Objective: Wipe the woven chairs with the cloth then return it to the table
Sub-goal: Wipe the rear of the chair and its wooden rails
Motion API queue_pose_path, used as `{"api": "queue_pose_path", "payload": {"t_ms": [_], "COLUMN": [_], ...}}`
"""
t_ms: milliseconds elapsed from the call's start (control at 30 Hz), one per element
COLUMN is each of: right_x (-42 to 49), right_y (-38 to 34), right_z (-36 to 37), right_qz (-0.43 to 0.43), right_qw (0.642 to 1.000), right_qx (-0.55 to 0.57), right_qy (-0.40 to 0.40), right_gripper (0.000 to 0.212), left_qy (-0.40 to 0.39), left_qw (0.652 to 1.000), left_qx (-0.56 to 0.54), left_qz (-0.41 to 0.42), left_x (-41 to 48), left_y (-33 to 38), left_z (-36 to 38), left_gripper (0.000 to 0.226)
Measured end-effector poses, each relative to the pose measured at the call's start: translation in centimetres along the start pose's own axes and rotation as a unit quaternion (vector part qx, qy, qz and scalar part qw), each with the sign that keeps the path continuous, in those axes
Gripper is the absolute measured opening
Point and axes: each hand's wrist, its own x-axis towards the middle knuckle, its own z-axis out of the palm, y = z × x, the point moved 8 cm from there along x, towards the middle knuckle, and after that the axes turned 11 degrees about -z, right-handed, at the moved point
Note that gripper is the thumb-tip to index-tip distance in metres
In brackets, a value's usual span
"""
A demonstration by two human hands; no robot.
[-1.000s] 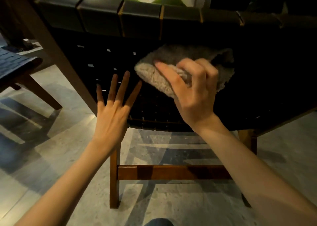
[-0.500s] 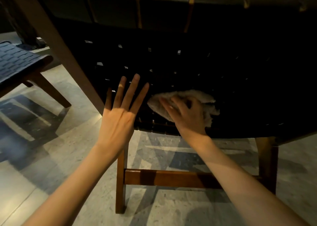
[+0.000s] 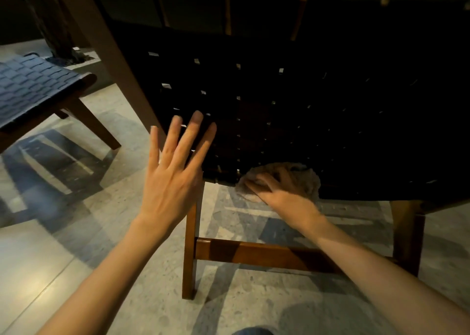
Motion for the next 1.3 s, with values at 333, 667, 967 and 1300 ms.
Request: {"api": "queue_pose_path", "payload": {"t_ms": [333, 667, 967, 1300], "right_x": [6.3, 9.0, 9.5, 7.8], "right_y": [0.3, 1.0, -2.7, -3.8], "right_z": [-19.8, -14.6, 1.1, -1.0], "right_qz": [0.048, 0.109, -0.048, 0.045], "right_qw": [0.864, 0.894, 0.966, 0.997], "right_qx": [-0.201, -0.223, -0.239, 0.069], "right_qy": [0.458, 0.373, 0.09, -0.009], "right_gripper": [0.027, 0.047, 0.034, 0.063], "left_qy": [0.027, 0.046, 0.042, 0.039], "left_qw": [0.987, 0.987, 0.99, 0.988], "left_qx": [-0.055, -0.104, -0.098, -0.106], "left_qz": [-0.149, -0.11, -0.097, -0.104], "left_x": [2.8, 4.0, 3.8, 3.7], "left_y": [-4.6, -5.9, -6.1, -6.2], "left_z": [-2.6, -1.7, -1.1, -2.3], "left_gripper": [0.087, 0.103, 0.104, 0.099]}}
